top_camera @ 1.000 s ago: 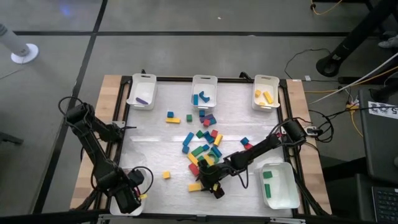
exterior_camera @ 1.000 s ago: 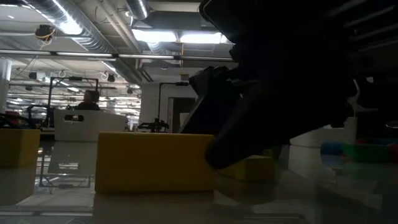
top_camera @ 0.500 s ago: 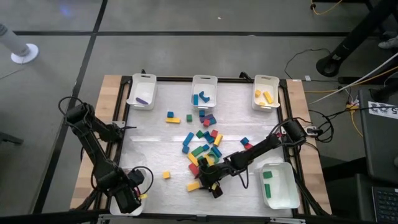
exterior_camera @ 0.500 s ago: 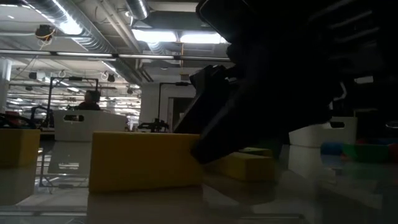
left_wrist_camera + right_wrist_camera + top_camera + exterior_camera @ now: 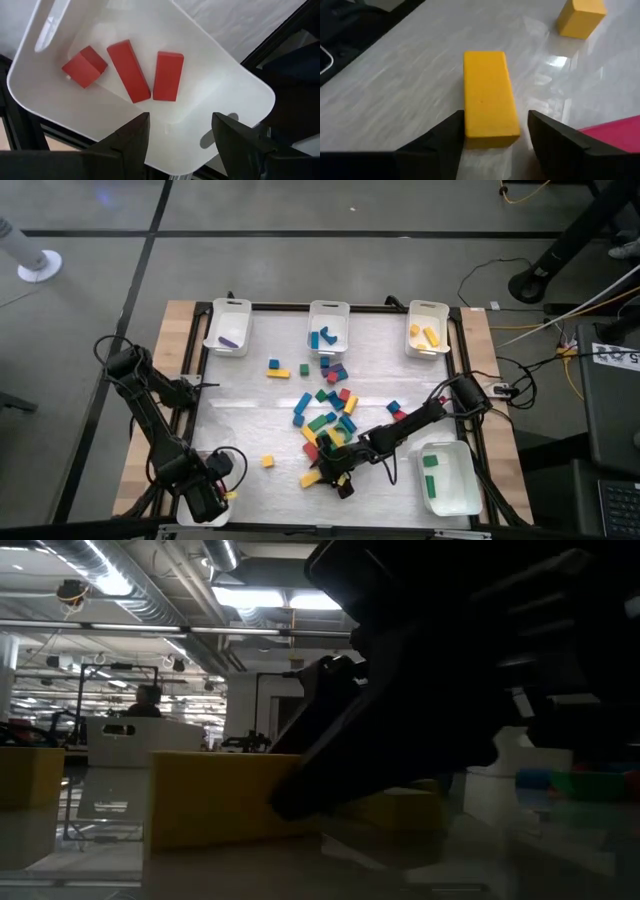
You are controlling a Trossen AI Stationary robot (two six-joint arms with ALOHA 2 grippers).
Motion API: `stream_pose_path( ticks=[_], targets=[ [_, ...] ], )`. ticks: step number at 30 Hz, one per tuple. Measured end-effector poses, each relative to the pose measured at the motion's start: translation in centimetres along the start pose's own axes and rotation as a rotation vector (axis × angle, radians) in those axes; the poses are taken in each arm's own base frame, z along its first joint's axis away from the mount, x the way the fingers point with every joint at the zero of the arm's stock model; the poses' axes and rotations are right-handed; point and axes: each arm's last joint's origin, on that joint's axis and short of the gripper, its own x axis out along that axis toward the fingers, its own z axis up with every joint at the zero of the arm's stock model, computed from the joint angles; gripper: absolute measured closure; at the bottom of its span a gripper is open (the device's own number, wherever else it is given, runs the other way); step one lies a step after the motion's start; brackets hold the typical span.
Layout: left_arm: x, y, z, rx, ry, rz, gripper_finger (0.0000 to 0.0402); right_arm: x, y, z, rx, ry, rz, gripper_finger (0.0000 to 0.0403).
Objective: Sort blocks
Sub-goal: Put the yellow block into the top right white bin
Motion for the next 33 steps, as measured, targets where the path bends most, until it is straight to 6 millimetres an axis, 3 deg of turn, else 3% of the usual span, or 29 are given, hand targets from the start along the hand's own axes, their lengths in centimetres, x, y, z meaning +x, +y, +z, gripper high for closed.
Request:
stream_pose_path(
  ticks=[6, 11, 16, 20, 25, 33],
  targets=[
    [-0.2, 0.0, 0.5, 0.082, 0.039, -0.005, 0.0199, 0.0, 0.0, 0.2, 0.001, 0.005, 0.006, 0.0273],
    [-1.1, 0.3, 1.0, 0.126, 0.15, -0.04, 0.0199, -1.3, -0.4, 3.1, 0.002, 0.034, 0.005, 0.0273],
    [-2.1, 0.7, 1.9, 0.208, 0.026, -0.065, 0.0199, -3.4, -1.6, 6.0, 0.009, 0.101, -0.009, 0.0268],
    [-2.6, 0.9, 2.9, 0.344, -0.101, -0.065, 0.0199, -5.9, -2.8, 8.5, 0.024, 0.172, -0.036, 0.0255],
    [-3.0, 1.1, 4.8, 0.546, -0.247, -0.007, 0.0199, -9.4, -5.0, 10.9, 0.047, 0.283, -0.117, 0.0267],
    [-4.1, 1.8, 9.2, 0.795, -0.556, 0.246, 0.0199, -15.2, -9.2, 13.7, 0.096, 0.428, -0.312, 0.0261]
  ],
)
